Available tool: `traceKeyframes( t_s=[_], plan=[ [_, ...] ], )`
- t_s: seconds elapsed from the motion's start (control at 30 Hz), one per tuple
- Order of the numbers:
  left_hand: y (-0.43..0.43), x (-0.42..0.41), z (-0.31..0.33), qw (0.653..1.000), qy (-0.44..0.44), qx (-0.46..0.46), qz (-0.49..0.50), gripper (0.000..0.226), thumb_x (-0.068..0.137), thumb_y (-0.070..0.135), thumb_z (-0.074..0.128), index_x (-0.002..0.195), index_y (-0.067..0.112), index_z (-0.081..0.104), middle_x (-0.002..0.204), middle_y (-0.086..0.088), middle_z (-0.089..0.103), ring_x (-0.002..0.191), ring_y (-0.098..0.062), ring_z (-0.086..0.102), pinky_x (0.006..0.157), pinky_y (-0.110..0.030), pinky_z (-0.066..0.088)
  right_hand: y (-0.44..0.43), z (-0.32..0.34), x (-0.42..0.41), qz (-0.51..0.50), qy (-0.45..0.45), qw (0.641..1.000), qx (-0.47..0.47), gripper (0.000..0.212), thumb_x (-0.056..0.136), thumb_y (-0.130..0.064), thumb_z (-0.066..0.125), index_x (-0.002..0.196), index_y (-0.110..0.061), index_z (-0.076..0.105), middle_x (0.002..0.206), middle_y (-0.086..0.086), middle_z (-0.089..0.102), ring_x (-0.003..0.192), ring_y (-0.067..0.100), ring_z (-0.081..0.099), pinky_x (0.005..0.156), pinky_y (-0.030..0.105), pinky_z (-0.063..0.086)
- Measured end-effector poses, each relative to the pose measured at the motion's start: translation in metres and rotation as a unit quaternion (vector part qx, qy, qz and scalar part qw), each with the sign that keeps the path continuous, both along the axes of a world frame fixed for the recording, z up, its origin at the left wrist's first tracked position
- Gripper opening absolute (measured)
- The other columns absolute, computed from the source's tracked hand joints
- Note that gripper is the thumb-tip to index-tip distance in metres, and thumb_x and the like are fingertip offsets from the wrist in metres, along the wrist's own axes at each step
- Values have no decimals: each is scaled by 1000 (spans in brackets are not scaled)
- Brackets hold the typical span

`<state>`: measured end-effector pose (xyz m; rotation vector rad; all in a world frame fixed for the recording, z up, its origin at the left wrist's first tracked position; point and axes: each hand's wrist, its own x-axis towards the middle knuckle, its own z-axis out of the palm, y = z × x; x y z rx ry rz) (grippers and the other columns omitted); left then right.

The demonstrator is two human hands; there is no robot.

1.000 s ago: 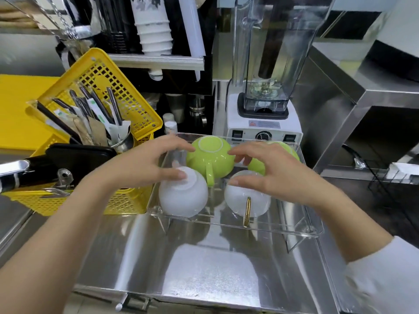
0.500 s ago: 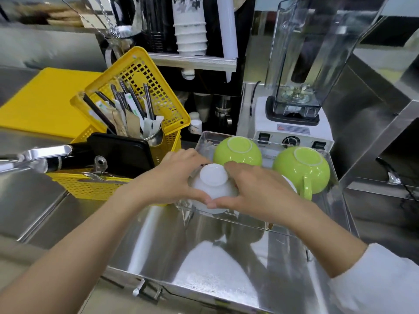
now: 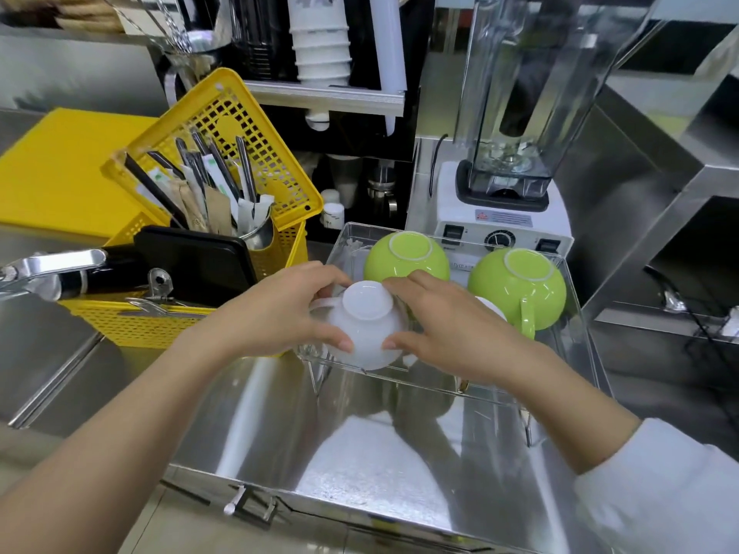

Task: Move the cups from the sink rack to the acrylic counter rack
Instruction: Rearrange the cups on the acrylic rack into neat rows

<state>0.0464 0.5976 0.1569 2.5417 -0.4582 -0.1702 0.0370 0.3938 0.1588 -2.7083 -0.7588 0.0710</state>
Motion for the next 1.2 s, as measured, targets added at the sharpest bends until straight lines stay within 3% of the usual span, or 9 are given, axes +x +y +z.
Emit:
traceKeyframes(
  t_s=[0.1,0.2,0.4,0.53,0.73,0.83,0.97,1.1,1.2],
  plan=[
    [-6,-11,-4,998,-37,15,39,63,57,51,78,109,27,53,82,12,54,73,-4,49,60,-28,39,0,-4,-1,10,-25,1000,8,51,83,-36,59,127,-18,41,113,5,54,108,27,46,89,34,28],
    [-12,-19,-5,993,-69,65,65,58,64,57,70,108,24,50,83,8,56,75,-14,53,58,-29,37,5,-9,-1,6,-50,999,-5,59,80,-47,59,127,-17,40,121,4,53,115,24,43,93,37,27],
    [-10,-24,4,996,-15,11,82,16,89,33,52,102,24,55,75,6,68,58,6,56,53,-24,40,5,-7,11,11,3,998,68,50,74,-36,69,119,-23,49,96,-16,54,99,5,32,77,31,17],
    [-1,-22,8,996,-26,-28,87,22,92,11,45,98,19,65,86,2,69,79,-7,66,77,-35,54,0,-3,15,20,37,997,72,56,78,-30,68,128,-32,43,89,-17,40,80,-3,18,68,29,10],
    [16,-2,1,996,29,-64,-59,48,85,24,62,126,44,46,130,21,48,121,8,41,104,-19,33,3,-8,8,21,-27,999,3,73,68,-59,64,129,-30,39,119,-4,52,113,17,39,85,34,15],
    [22,4,-3,970,136,-179,-98,69,70,27,72,128,48,41,137,30,41,126,13,35,103,-8,30,7,-9,6,7,-72,997,-13,71,67,-61,62,125,-24,43,113,-3,55,110,19,44,83,35,15],
    [23,8,-11,970,126,-194,-81,64,67,35,70,123,51,42,131,34,45,123,14,40,99,-9,35,12,-12,11,-1,-89,996,-8,58,71,-54,63,116,-20,49,111,-2,59,108,19,47,82,36,15],
    [25,7,-11,954,147,-245,-89,42,84,29,53,123,43,50,126,31,55,120,7,48,93,-10,41,10,-12,12,-10,-32,997,69,47,72,-40,70,111,-20,52,100,-3,63,84,-16,28,70,32,13],
    [28,9,-12,970,116,-202,-72,55,79,14,66,123,44,51,125,18,59,116,1,53,99,-22,41,5,-7,12,-21,27,996,79,51,76,-33,69,122,-26,48,88,-13,59,72,14,14,63,31,10]
  ],
)
